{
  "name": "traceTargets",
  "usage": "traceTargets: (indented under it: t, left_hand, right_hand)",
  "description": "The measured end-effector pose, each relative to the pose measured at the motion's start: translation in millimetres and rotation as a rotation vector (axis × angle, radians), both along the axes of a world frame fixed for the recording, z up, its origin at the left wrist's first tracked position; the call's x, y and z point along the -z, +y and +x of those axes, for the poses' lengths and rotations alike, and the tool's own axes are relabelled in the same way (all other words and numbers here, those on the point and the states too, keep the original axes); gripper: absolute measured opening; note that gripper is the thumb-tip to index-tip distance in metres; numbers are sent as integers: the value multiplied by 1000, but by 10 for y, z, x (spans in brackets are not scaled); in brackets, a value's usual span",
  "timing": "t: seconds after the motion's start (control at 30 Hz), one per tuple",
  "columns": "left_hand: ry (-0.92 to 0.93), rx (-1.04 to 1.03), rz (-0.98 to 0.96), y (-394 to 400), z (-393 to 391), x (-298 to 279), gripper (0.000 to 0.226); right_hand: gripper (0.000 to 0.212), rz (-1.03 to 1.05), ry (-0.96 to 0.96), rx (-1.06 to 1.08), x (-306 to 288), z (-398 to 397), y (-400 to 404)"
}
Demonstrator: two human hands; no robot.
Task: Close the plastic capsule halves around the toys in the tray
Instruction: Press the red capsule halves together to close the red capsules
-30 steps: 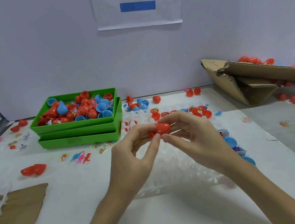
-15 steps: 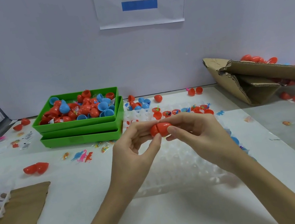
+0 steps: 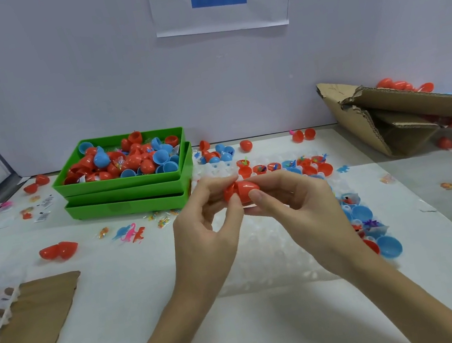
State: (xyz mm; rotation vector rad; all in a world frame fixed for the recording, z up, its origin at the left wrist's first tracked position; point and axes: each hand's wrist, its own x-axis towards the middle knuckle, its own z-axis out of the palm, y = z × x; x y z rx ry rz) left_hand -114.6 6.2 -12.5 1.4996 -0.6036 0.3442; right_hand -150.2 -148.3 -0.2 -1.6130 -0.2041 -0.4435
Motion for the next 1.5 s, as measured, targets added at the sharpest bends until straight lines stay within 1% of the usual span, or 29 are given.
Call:
traceTargets:
  t: [0.13,0.27,0.43,0.5,0.57,0.63,0.73,0.87,0.93,1.0,1.17,1.27,1.37,1.5]
  left_hand:
    - [-43,-21,56,19,6,6,31]
    - [-76,10,114,57,22,5,41]
    - [-105,-20,155,82,58,3,39]
    - [-45,38,108,83,67,-9,37]
    - [78,155,5,94,77,-43,37]
    - [153,211,-49,111,94,-73,36]
    - [125,152,-19,123,93,-62,32]
    - [6,-52,132,86,86,12,25]
    - [41,-38,125,75,99,13,21]
    - [70,-11,104,77,122,15,24]
    - [32,21,58,79,98,7,28]
    - [44,46,22,88,82,-12,31]
    - [55,105,45,116,79,-20,38]
    - [28,74,85,126,78,-37,43]
  right_hand:
    - [28,48,36,21,-23,-5,-30]
    - [26,49,63,55,-24,1,-34]
    - [28,42,85,35,-25,4,-24]
    - [28,63,86,27,-25,-1,-21]
    - [24,120,106,1,-26,-3,-29]
    - [22,161,128,-27,-33,-7,-36]
    - [21,130,101,-28,-32,-20,-6]
    - [20,37,74,-40,-3,-38,67]
    - [19,-13,77,-17,2,-33,77]
    - [18,-34,71,-3,4,-30,75]
    - [19,8,46,26,-5,-25,49]
    - [20,29,43,41,-11,-24,28]
    - [22,30,42,68,-26,-26,22]
    - [23,16,40,66,-40,-22,-1]
